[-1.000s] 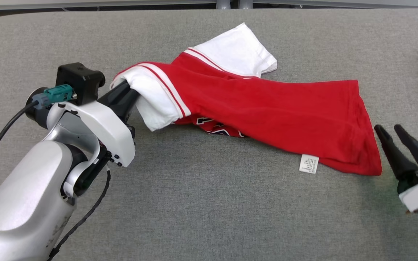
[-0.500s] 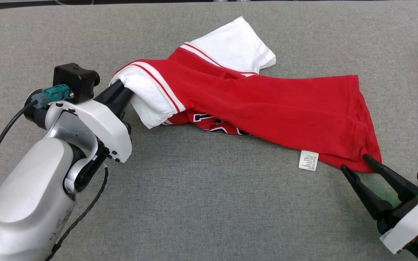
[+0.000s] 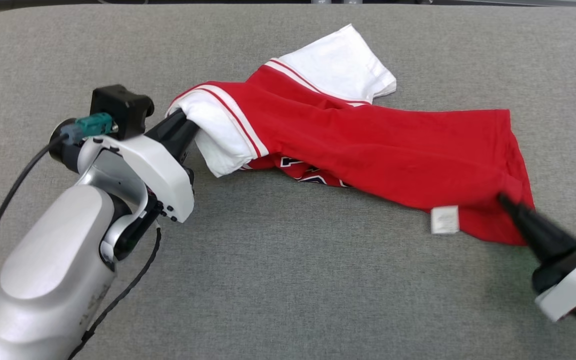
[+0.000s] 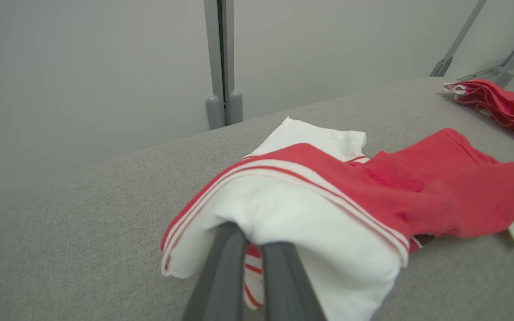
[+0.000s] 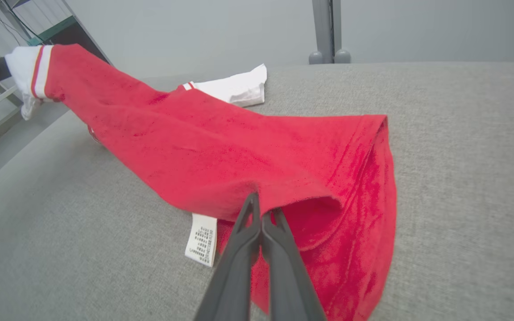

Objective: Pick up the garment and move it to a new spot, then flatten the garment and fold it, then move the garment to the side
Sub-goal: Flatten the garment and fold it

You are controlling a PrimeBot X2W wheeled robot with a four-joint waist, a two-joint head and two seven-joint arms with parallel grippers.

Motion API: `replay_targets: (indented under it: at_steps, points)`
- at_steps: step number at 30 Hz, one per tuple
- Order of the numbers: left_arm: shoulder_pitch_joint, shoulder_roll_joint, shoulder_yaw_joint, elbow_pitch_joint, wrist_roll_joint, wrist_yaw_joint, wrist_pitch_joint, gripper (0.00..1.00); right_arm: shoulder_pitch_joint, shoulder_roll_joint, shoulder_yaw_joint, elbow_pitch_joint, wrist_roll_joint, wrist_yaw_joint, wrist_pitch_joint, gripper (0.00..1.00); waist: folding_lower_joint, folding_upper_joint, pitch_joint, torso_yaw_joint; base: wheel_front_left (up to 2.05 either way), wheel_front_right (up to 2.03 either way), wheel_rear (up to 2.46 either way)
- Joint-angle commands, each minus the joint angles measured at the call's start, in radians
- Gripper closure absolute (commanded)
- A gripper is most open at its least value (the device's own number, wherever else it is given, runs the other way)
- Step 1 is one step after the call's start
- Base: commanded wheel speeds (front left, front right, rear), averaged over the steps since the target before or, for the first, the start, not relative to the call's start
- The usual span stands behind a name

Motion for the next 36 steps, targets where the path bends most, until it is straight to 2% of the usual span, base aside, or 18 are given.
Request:
replay_targets:
  at_steps: [1, 5, 8, 11, 12, 16, 19, 22, 25, 28, 30, 36]
  points:
    - [-0.026, 0.005, 0.000, -0.008, -0.008, -0.010, 0.014, 1.00, -0.023, -0.024, -0.041, -0.029, 0.043, -0.001, -0.023, 1.00, 0.0000, 0.0000, -0.008, -0.009, 0.00, 0.00, 0.00]
    - [-0.105, 0.042, -0.005, -0.049, -0.011, -0.026, 0.092, 1.00, -0.093, -0.104, -0.132, -0.095, 0.103, -0.001, -0.026, 1.00, 0.0000, 0.0000, -0.008, -0.037, 0.00, 0.00, 0.00]
    - [-0.215, 0.078, -0.007, -0.080, 0.007, -0.035, 0.179, 1.00, -0.202, -0.143, -0.186, -0.116, 0.135, -0.001, 0.004, 1.00, 0.0000, 0.0000, 0.013, -0.065, 0.00, 0.00, 0.00]
    - [-0.363, 0.098, 0.003, -0.082, 0.020, -0.042, 0.263, 1.00, -0.368, -0.134, -0.211, -0.089, 0.153, -0.001, 0.051, 1.00, 0.0000, 0.0000, 0.056, -0.096, 0.00, 0.00, 0.00]
    - [-0.363, 0.098, 0.003, -0.082, 0.020, -0.042, 0.263, 1.00, -0.368, -0.134, -0.211, -0.089, 0.153, -0.001, 0.051, 1.00, 0.0000, 0.0000, 0.056, -0.096, 0.00, 0.00, 0.00]
    - [-0.587, 0.100, 0.004, -0.018, 0.075, -0.052, 0.313, 1.00, -0.657, -0.063, -0.197, 0.030, 0.102, -0.001, 0.085, 1.00, 0.0000, 0.0000, 0.135, -0.131, 0.00, 0.00, 0.00]
    - [-0.753, 0.091, -0.009, 0.052, 0.141, -0.057, 0.293, 1.00, -0.875, 0.021, -0.176, 0.158, 0.028, -0.001, 0.047, 1.00, 0.0000, 0.0000, 0.191, -0.153, 0.00, 0.00, 0.00]
    - [-0.903, 0.070, -0.016, 0.125, 0.212, -0.059, 0.222, 1.00, -1.057, 0.081, -0.151, 0.268, -0.055, -0.001, -0.033, 1.00, 0.0000, 0.0000, 0.242, -0.157, 0.00, 0.00, 0.00]
    - [-1.005, 0.048, -0.019, 0.192, 0.267, -0.052, 0.131, 1.00, -1.172, 0.108, -0.122, 0.341, -0.120, -0.001, -0.099, 1.00, 0.0000, 0.0000, 0.278, -0.151, 0.00, 0.00, 0.00]
    - [-1.042, 0.032, -0.009, 0.241, 0.291, -0.036, 0.026, 1.00, -1.203, 0.104, -0.083, 0.376, -0.164, -0.001, -0.128, 1.00, 0.0000, 0.0000, 0.289, -0.137, 0.00, 0.00, 0.00]
    - [-1.009, 0.030, -0.009, 0.261, 0.288, -0.033, -0.021, 1.00, -1.177, 0.093, -0.055, 0.381, -0.178, -0.001, -0.135, 1.00, 0.0000, 0.0000, 0.289, -0.126, 0.00, 0.00, 0.00]
    - [-0.747, 0.047, -0.025, 0.222, 0.188, -0.047, -0.039, 1.00, -0.966, 0.059, -0.016, 0.330, -0.168, -0.001, -0.137, 1.00, 0.0000, 0.0000, 0.256, -0.097, 0.00, 0.00, 0.00]
